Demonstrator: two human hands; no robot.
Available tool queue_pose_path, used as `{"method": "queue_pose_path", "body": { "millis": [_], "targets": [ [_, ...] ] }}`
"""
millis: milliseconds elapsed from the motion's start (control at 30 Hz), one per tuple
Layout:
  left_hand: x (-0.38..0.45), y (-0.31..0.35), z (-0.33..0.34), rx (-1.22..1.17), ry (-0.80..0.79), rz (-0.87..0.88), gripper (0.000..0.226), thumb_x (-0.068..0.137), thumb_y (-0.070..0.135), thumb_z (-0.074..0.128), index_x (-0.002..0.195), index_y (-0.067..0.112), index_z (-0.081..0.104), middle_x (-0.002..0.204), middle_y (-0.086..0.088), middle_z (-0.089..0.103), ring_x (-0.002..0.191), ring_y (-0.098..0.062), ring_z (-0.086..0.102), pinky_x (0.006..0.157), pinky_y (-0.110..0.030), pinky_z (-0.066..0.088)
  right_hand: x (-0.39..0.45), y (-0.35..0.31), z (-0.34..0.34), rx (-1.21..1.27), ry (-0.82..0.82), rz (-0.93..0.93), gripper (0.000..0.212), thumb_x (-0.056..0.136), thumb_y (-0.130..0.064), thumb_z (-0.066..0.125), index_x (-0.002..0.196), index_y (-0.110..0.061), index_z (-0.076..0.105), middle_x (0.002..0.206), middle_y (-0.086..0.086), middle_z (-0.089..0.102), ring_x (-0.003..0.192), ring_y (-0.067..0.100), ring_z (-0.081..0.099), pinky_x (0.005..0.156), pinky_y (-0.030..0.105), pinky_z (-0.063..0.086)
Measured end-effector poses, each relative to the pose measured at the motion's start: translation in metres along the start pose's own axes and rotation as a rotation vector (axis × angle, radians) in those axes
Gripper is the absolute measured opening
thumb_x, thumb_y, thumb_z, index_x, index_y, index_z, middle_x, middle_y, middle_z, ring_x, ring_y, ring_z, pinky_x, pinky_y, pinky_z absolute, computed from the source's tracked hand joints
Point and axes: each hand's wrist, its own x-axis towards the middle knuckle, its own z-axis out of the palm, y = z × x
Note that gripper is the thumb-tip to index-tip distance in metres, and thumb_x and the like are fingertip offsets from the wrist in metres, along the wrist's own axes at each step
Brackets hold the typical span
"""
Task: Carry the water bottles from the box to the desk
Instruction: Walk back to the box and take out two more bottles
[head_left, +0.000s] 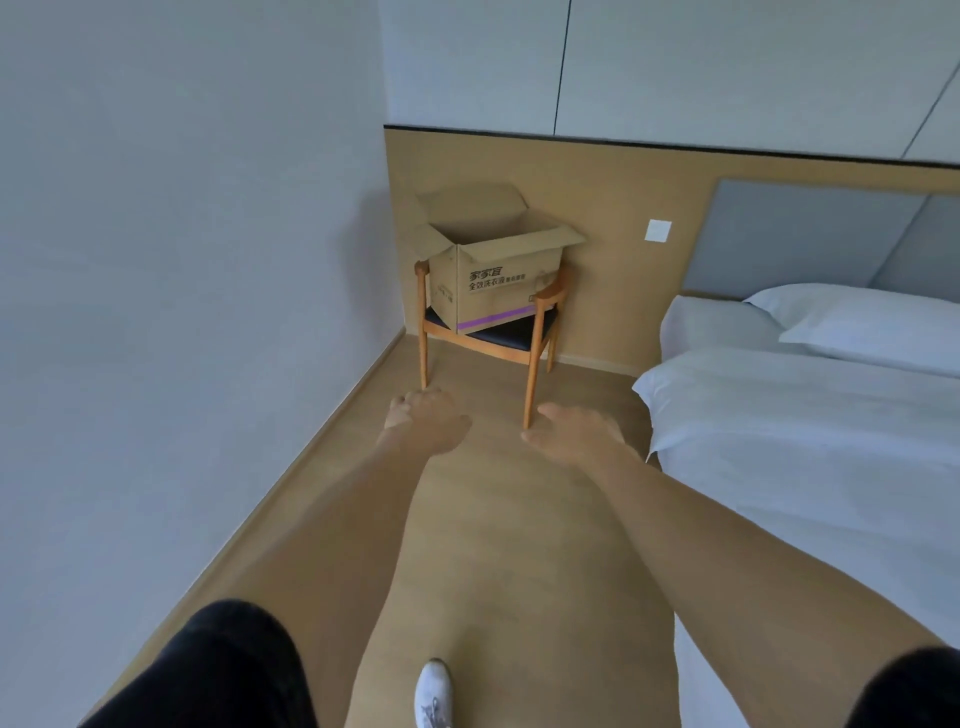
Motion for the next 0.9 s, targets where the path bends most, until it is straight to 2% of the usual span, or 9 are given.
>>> {"method": "queue_pose_path", "body": {
  "millis": [167,300,400,533,733,833,900],
  "targets": [
    [0.115,0.016,-0.031,0.0,0.018,0.091,0.04,0.103,0.034,0.036,0.141,0.023,0.044,0.138,-0.014,0.053,0.128,-0.034,0.048,0.108,-0.05,0.038,0.088,0.03,-0.041,0.013,0.064,0.082,0.064,0.098,-0.061,0.04,0.153,-0.027,0.034,0.15,0.009,0.047,0.137,0.032,0.044,0.111,0.049,0.037],
    [0.215,0.011,-0.057,-0.046,0.069,0.145,0.028,0.101,0.032,0.038,0.124,0.023,0.05,0.125,-0.011,0.059,0.112,-0.029,0.054,0.101,-0.046,0.042,0.16,0.04,-0.077,0.01,0.105,0.131,0.065,0.099,-0.061,0.039,0.154,-0.027,0.032,0.153,0.007,0.044,0.14,0.032,0.042,0.113,0.051,0.035],
    [0.286,0.013,-0.07,-0.102,0.074,0.157,0.036,0.1,0.034,0.042,0.135,0.025,0.049,0.125,-0.011,0.06,0.113,-0.03,0.055,0.098,-0.046,0.047,0.206,0.049,-0.097,0.033,0.148,0.143,0.065,0.099,-0.061,0.039,0.154,-0.028,0.033,0.156,0.005,0.041,0.142,0.029,0.039,0.115,0.049,0.033],
    [0.36,0.032,-0.071,-0.09,0.02,0.176,0.042,0.102,0.039,0.043,0.142,0.027,0.046,0.128,-0.009,0.059,0.117,-0.03,0.055,0.098,-0.046,0.047,0.257,0.068,-0.115,0.063,0.17,0.174,0.063,0.098,-0.06,0.04,0.153,-0.031,0.034,0.156,0.001,0.043,0.141,0.027,0.04,0.115,0.047,0.033],
    [0.449,0.064,-0.063,-0.114,0.013,0.229,0.031,0.102,0.037,0.044,0.132,0.028,0.05,0.122,-0.007,0.061,0.111,-0.029,0.056,0.102,-0.05,0.047,0.339,0.103,-0.135,0.051,0.149,0.239,0.061,0.099,-0.059,0.038,0.151,-0.027,0.037,0.147,0.008,0.051,0.135,0.031,0.046,0.113,0.05,0.035],
    [0.496,0.074,-0.064,-0.124,0.037,0.239,0.032,0.102,0.038,0.042,0.131,0.029,0.051,0.123,-0.005,0.061,0.111,-0.028,0.056,0.101,-0.049,0.048,0.389,0.12,-0.144,0.045,0.147,0.229,0.06,0.099,-0.059,0.037,0.148,-0.024,0.04,0.142,0.008,0.055,0.131,0.031,0.049,0.112,0.049,0.035],
    [0.535,0.079,-0.067,-0.121,0.047,0.257,0.026,0.101,0.036,0.042,0.123,0.027,0.054,0.122,-0.005,0.063,0.109,-0.028,0.059,0.099,-0.047,0.05,0.429,0.131,-0.154,0.04,0.14,0.213,0.059,0.099,-0.058,0.036,0.146,-0.023,0.042,0.141,0.008,0.055,0.13,0.031,0.05,0.111,0.048,0.036]
  ]
}}
